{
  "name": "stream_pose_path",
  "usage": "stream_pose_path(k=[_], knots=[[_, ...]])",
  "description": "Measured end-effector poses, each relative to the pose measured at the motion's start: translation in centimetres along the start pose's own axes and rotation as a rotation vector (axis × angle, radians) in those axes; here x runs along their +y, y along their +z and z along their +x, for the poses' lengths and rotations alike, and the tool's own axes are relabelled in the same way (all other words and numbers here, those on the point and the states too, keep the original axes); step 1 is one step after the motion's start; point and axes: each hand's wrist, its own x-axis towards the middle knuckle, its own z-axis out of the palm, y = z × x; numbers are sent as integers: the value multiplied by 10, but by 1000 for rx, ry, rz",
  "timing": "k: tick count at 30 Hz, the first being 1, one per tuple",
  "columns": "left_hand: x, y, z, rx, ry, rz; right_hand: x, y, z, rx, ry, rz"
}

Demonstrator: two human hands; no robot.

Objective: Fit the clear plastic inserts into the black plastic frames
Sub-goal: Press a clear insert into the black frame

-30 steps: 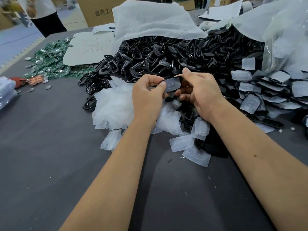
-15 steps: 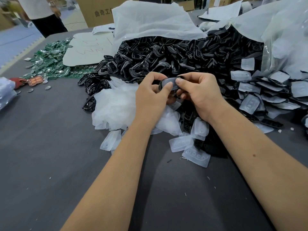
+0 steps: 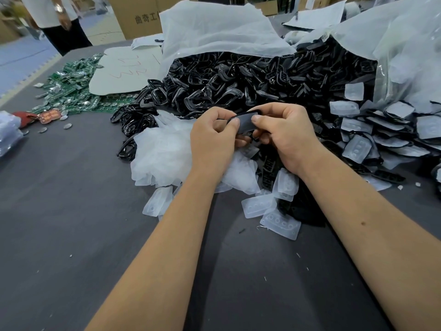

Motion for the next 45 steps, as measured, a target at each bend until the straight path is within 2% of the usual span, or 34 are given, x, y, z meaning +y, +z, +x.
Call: stream_pose_path(k=[12, 30, 45], knots=[[3, -1, -1, 3, -54, -73, -1, 1, -1, -11, 9, -33], [0, -1, 0, 0, -34, -16, -3, 1, -3, 3, -8, -77], [0, -1, 1, -5, -85, -67, 0, 1, -3, -22, -38, -78]])
